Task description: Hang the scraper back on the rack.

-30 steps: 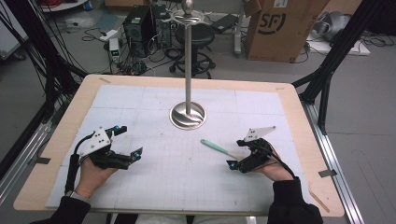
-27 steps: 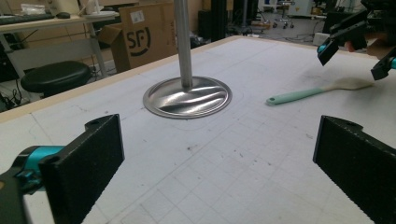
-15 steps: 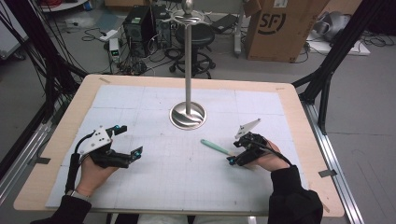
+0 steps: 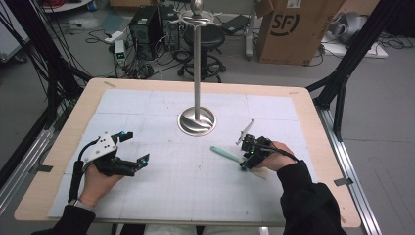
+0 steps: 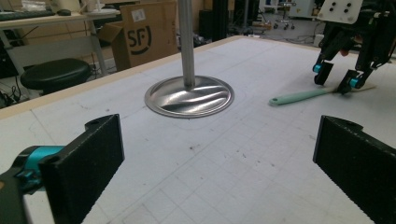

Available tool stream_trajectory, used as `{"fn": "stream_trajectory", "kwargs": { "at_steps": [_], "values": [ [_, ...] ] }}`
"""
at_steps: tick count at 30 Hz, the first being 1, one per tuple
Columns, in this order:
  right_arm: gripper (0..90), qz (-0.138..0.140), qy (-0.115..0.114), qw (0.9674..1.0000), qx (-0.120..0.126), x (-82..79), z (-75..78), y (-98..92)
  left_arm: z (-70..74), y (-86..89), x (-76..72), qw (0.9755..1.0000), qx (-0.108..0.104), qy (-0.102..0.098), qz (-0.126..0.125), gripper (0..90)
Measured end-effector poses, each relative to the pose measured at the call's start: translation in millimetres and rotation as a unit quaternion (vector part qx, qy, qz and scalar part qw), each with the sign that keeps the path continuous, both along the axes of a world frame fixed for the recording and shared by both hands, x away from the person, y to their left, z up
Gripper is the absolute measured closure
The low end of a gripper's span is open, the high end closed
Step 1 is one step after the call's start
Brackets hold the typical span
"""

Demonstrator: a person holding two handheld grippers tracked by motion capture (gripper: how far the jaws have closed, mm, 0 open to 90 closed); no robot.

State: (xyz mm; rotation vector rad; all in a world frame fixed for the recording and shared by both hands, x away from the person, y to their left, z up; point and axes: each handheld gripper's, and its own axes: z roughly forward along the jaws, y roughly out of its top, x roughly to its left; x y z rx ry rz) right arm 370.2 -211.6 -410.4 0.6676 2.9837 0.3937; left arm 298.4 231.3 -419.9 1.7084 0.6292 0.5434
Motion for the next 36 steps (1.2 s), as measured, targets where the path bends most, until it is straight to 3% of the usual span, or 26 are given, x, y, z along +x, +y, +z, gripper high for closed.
{"fn": "stream_trajectory", "kwargs": {
  "at_steps": [4, 7, 10, 12, 16, 21, 25, 27, 31, 36],
  "values": [
    [62.9, 0.003, 0.013, 0.9997, -0.02, 3.0, 1.8, 3.6, 0.1, -0.2, -0.4, 1.0, -0.001, -0.001, 0.0, 2.4],
    [65.3, 0.017, 0.016, 0.9986, -0.048, 5.4, 2.7, 11.5, 0.2, 0.2, -0.3, 1.0, 0.0, -0.001, -0.001, 2.4],
    [69.2, 0.02, 0.022, 0.9982, -0.053, 5.7, 2.9, 14.2, 0.0, -0.5, -0.4, 1.0, 0.0, -0.003, -0.001, 2.4],
    [77.1, 0.021, 0.033, 0.997, -0.067, 7.0, 3.6, 19.1, 0.1, -0.4, -0.6, 1.0, -0.001, -0.002, -0.001, 2.4],
    [78.7, 0.012, 0.038, 0.9966, -0.072, 7.7, 3.7, 21.3, 0.6, 0.2, -0.8, 1.0, 0.0, -0.003, 0.0, 2.4],
    [80.2, 0.01, 0.026, 0.9962, -0.083, 3.6, 4.6, 24.7, 0.7, 0.1, -0.9, 1.0, -0.002, -0.004, 0.0, 2.4],
    [80.3, 0.006, 0.027, 0.9979, -0.058, 2.9, 6.6, 21.9, 0.8, 0.5, -0.7, 1.0, -0.002, -0.003, 0.0, 2.4],
    [80.3, 0.004, 0.009, 0.9995, -0.03, -0.3, 15.0, 18.5, 0.6, 0.5, -0.4, 1.0, -0.003, -0.002, 0.0, 2.4],
    [80.3, -0.003, -0.008, 0.9999, -0.006, -2.7, 22.9, 13.7, 1.3, 0.8, -0.9, 1.0, -0.003, -0.006, -0.001, 2.4],
    [80.3, -0.027, -0.04, 0.997, 0.061, -6.7, 34.3, 1.4, 3.2, 2.1, -2.5, 0.9999, -0.009, -0.013, 0.001, 2.4]
  ]
}}
